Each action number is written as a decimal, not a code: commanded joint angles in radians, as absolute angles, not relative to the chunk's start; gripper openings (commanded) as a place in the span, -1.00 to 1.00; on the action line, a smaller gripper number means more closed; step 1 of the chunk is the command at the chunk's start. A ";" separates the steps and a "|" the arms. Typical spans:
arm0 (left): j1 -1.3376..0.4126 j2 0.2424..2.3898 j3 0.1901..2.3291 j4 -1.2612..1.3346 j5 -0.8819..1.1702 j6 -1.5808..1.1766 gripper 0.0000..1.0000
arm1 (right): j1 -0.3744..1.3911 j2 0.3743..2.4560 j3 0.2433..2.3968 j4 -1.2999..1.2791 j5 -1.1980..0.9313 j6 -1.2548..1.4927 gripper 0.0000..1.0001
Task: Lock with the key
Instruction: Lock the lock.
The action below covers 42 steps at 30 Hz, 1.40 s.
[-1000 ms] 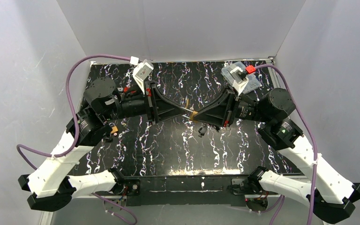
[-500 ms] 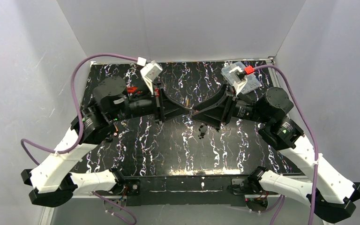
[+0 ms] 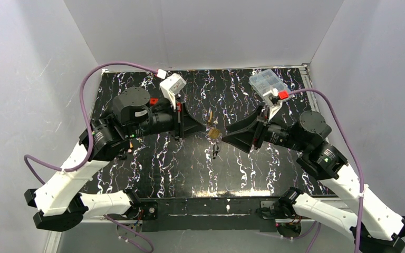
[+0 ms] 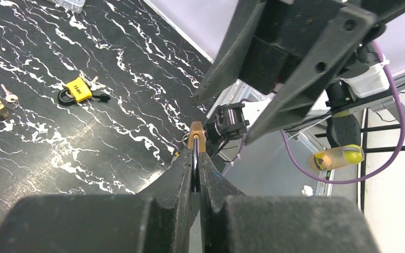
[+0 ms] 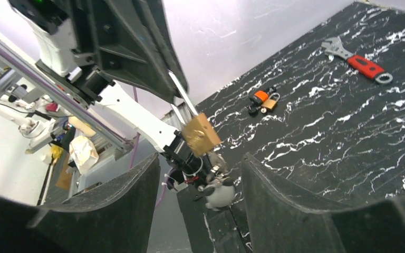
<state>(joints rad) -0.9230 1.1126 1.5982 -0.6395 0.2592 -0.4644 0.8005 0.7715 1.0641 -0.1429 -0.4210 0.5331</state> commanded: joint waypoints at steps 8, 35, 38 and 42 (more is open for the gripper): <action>-0.926 1.108 1.674 -0.656 0.254 -0.469 -1.00 | 0.806 0.836 1.088 -0.174 -0.444 0.463 0.04; -0.922 1.230 1.883 -0.860 0.195 -0.372 -1.00 | 0.818 0.843 1.080 -0.317 -0.323 0.371 -0.97; -0.915 1.246 1.912 -0.895 0.188 -0.356 -1.00 | 0.819 0.837 1.064 -0.348 -0.292 0.358 -0.97; -0.905 1.256 1.933 -0.926 0.170 -0.339 -1.00 | 0.819 0.826 1.039 -0.375 -0.250 0.349 -0.97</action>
